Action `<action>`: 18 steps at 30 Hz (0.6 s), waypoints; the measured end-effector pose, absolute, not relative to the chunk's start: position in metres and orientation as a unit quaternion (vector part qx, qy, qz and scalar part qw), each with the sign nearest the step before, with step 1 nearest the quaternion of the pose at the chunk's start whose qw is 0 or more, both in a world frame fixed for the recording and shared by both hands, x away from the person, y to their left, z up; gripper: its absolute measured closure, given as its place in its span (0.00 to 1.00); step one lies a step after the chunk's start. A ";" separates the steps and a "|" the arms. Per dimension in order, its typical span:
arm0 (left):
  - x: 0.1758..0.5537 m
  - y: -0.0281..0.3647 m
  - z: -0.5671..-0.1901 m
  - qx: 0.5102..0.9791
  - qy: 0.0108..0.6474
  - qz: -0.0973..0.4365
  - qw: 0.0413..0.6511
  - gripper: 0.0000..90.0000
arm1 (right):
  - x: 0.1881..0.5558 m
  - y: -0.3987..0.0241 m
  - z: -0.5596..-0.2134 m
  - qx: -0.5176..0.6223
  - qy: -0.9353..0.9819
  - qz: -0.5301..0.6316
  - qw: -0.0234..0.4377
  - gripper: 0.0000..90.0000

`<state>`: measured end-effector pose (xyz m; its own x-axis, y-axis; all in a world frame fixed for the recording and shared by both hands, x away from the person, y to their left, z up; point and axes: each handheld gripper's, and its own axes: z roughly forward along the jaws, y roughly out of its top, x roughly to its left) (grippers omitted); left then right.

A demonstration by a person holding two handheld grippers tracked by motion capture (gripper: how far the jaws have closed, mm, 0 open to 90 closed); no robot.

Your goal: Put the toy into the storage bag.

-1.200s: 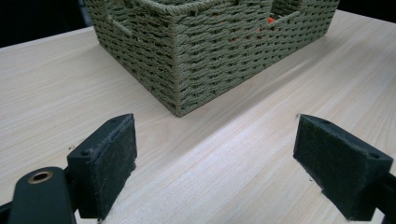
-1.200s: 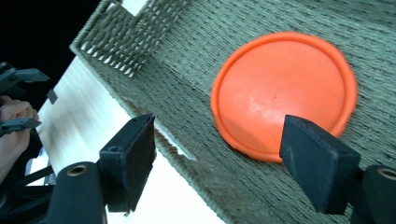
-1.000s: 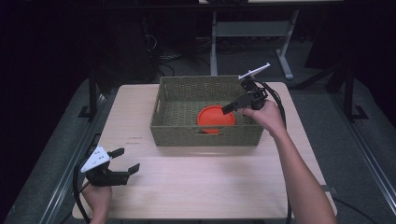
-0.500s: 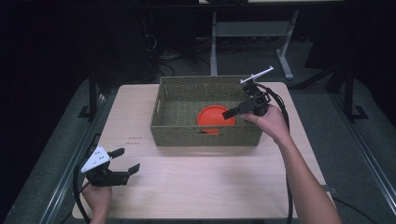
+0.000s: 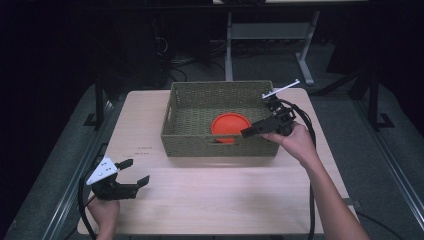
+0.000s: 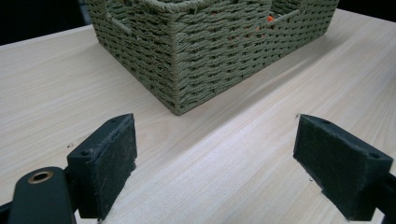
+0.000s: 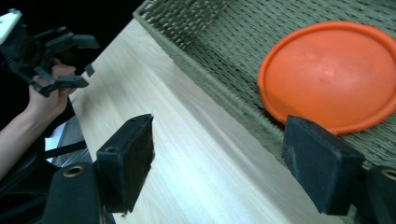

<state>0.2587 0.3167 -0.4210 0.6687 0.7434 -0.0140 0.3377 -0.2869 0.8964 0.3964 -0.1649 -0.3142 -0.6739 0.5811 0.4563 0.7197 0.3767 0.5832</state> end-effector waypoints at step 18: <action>0.256 0.317 -0.421 0.777 0.343 0.204 0.487 0.14 | 0.347 -0.196 -0.337 -0.390 -0.815 -0.421 0.079 0.27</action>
<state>0.2562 0.3175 -0.4208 0.6810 0.7320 -0.0177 0.3354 -0.2904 0.8962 0.3471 -0.1958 -0.3375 -0.6834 0.5688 0.4576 0.7025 0.3419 0.6242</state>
